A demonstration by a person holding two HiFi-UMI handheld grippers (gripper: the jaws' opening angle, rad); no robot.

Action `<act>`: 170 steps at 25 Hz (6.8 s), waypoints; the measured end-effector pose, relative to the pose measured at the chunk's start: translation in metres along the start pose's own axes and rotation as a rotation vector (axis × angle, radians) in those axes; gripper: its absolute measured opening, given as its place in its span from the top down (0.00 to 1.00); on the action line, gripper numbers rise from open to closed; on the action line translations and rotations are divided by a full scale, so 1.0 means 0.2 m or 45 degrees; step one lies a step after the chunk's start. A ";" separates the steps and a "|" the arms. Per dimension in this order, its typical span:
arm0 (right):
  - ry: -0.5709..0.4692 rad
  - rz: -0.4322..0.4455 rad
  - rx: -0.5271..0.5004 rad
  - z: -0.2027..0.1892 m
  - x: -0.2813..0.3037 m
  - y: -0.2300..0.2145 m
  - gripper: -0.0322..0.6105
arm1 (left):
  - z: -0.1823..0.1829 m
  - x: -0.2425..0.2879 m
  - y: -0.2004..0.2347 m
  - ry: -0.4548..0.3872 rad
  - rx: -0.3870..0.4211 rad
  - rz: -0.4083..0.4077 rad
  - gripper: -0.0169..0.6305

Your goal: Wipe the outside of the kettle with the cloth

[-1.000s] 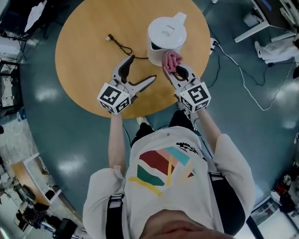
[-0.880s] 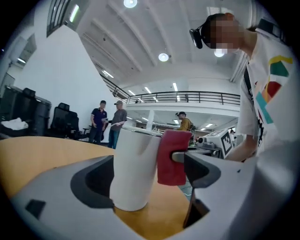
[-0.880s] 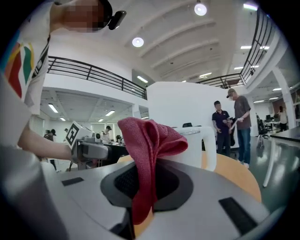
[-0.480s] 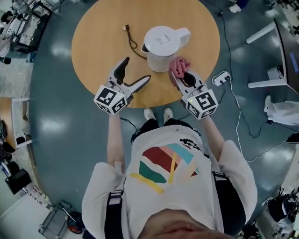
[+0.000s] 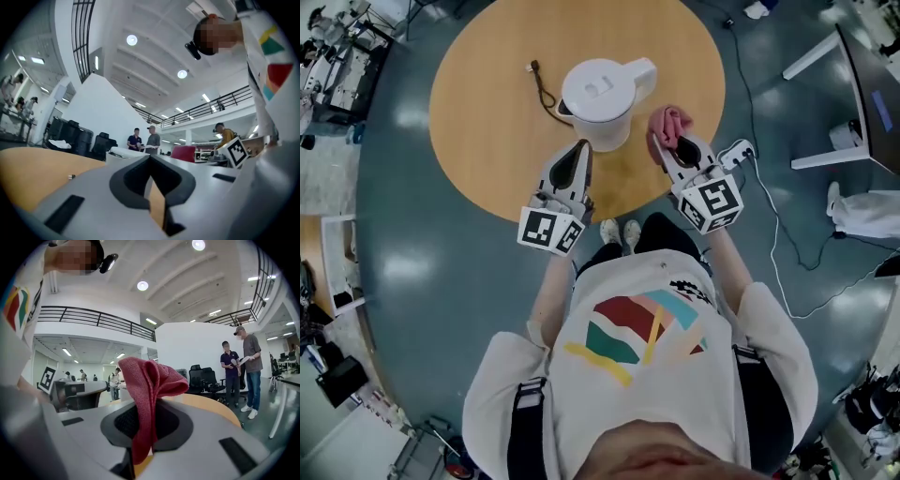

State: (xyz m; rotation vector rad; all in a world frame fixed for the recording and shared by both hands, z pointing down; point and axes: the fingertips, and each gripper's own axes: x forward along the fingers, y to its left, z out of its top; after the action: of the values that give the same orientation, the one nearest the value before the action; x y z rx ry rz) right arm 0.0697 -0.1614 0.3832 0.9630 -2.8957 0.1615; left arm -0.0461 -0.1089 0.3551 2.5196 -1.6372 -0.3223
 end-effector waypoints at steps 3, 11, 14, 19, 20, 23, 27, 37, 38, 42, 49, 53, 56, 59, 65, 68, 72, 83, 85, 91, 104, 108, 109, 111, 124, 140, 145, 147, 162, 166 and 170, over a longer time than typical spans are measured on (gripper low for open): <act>-0.015 -0.015 -0.009 0.01 -0.02 -0.16 0.88 | -0.08 0.18 -0.16 -0.036 0.024 0.074 0.90; 0.004 0.164 -0.018 -0.01 -0.16 -0.70 0.88 | -0.34 0.79 -0.32 -0.034 -0.050 0.407 0.90; 0.030 0.263 -0.072 -0.01 -0.24 -0.91 0.88 | -0.41 0.94 -0.24 -0.095 -0.123 0.613 0.90; 0.090 0.354 -0.078 -0.07 -0.27 -1.13 0.88 | -0.45 1.00 -0.13 -0.125 -0.136 0.822 0.90; 0.088 0.368 -0.081 -0.07 -0.26 -1.15 0.88 | -0.46 1.01 -0.12 -0.127 -0.130 0.847 0.90; 0.081 0.417 -0.045 -0.10 -0.23 -1.17 0.88 | -0.49 1.03 -0.11 -0.101 -0.111 0.932 0.50; 0.079 0.488 -0.023 -0.13 -0.22 -1.10 0.88 | -0.56 1.05 -0.07 -0.065 -0.147 1.008 0.39; 0.117 0.471 0.008 -0.16 -0.24 -1.09 0.88 | -0.55 1.20 0.04 0.059 0.059 1.073 0.39; 0.123 0.464 0.012 -0.17 -0.24 -1.10 0.88 | -0.56 1.19 0.05 0.081 0.071 1.086 0.39; 0.130 0.446 0.029 -0.16 -0.23 -1.10 0.88 | -0.55 1.10 0.09 0.132 0.113 1.108 0.69; 0.162 0.444 -0.002 -0.15 -0.17 -0.85 0.88 | -0.48 0.92 0.01 0.138 0.134 0.797 0.70; 0.137 0.425 -0.003 -0.10 -0.12 -0.61 0.88 | -0.48 0.75 -0.10 0.187 0.132 0.523 0.70; 0.112 0.384 0.004 -0.10 -0.08 -0.37 0.88 | -0.50 0.52 -0.16 0.219 0.128 0.375 0.70; 0.083 0.323 0.016 -0.11 -0.07 -0.16 0.88 | -0.52 0.29 -0.18 0.241 0.090 0.260 0.70; 0.033 0.266 0.027 -0.11 -0.06 0.16 0.88 | -0.43 -0.08 -0.04 0.295 0.139 0.263 0.73; 0.050 0.279 0.040 -0.14 -0.14 0.22 0.88 | -0.39 -0.21 0.02 0.300 0.219 0.415 0.73; 0.052 0.268 0.065 -0.14 -0.21 0.23 0.88 | -0.29 -0.23 0.00 0.234 0.266 0.549 0.73; 0.033 0.019 0.051 -0.13 -0.25 0.18 0.88 | -0.28 -0.11 0.01 0.183 0.248 0.447 0.72; 0.068 -0.037 -0.037 -0.08 -0.18 0.20 0.88 | -0.27 -0.14 0.04 0.201 0.252 0.378 0.72; 0.249 0.152 -0.538 0.15 0.29 0.42 0.88 | -0.33 -0.31 0.18 0.244 0.237 0.169 0.72; 1.066 0.444 -1.237 0.23 0.99 0.40 0.88 | -0.32 -0.22 0.11 0.237 0.116 -0.179 0.72; 1.503 0.365 -1.120 0.14 0.81 0.29 0.88 | -0.29 -0.20 0.09 0.253 0.118 -0.248 0.72; 1.564 0.349 -1.105 0.14 0.77 0.28 0.88 | -0.28 -0.20 0.08 0.254 0.119 -0.260 0.72; 1.579 0.352 -1.129 0.14 0.75 0.31 0.88 | -0.28 -0.21 0.06 0.253 0.119 -0.272 0.72; 1.377 0.475 -1.546 0.14 0.63 0.56 0.88 | -0.32 -0.17 0.02 0.276 0.143 -0.317 0.72; 1.214 0.380 -1.559 0.07 0.42 0.68 0.88 | -0.39 -0.51 0.18 0.326 -0.040 -0.122 0.32; 1.178 0.322 -1.584 0.03 0.30 0.76 0.88 | -0.41 -0.60 0.18 0.348 -0.018 -0.079 0.32; 1.160 0.293 -1.580 0.02 0.28 0.81 0.88 | -0.41 -0.64 0.20 0.347 -0.028 -0.062 0.32; 1.025 -0.079 -1.544 -0.24 0.10 0.93 0.88 | -0.45 -0.76 0.33 0.349 -0.056 -0.002 0.32; 0.974 -0.163 -1.494 -0.39 0.14 0.94 0.88 | -0.46 -0.82 0.42 0.340 -0.076 0.048 0.32; 0.946 -0.198 -1.421 -0.55 0.18 0.92 0.88 | -0.51 -0.80 0.44 0.353 -0.075 0.062 0.32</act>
State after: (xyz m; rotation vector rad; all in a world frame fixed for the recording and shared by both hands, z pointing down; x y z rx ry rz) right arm -0.0651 -0.0218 0.4820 0.6545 -1.7438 -0.8192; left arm -0.1617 0.0005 0.4907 2.3514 -1.5536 -0.0136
